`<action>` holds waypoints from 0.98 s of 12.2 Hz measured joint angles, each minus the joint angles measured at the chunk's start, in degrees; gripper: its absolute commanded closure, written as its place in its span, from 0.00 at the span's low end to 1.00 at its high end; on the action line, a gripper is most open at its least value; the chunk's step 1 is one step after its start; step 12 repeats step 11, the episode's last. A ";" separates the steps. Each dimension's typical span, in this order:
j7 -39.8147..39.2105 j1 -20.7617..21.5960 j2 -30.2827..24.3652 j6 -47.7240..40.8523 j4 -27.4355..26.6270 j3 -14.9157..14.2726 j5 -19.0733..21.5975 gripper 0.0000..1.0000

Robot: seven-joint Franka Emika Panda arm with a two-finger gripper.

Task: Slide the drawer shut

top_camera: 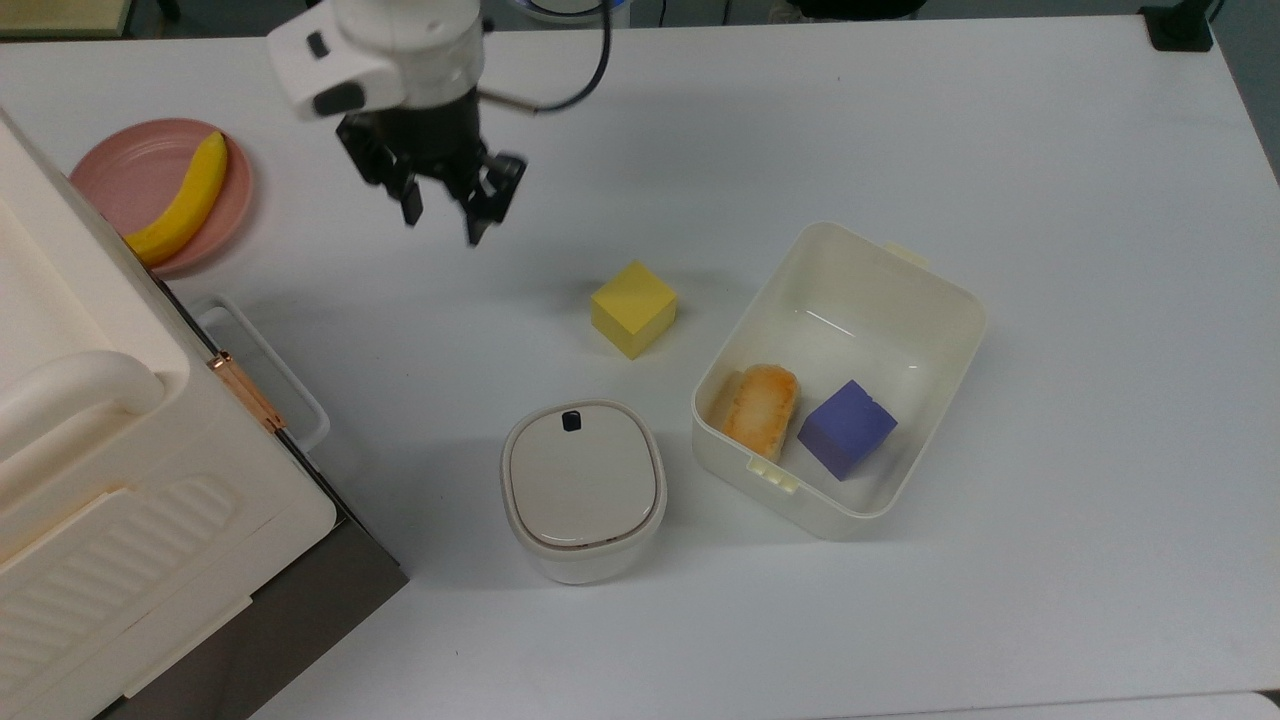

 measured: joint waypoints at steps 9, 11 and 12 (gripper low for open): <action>-14.24 -0.15 -4.90 -5.65 -2.55 5.39 0.91 0.00; -14.24 -0.25 -4.90 -7.53 -2.55 5.39 0.91 0.00; -14.24 -0.25 -4.90 -7.53 -2.55 5.39 0.91 0.00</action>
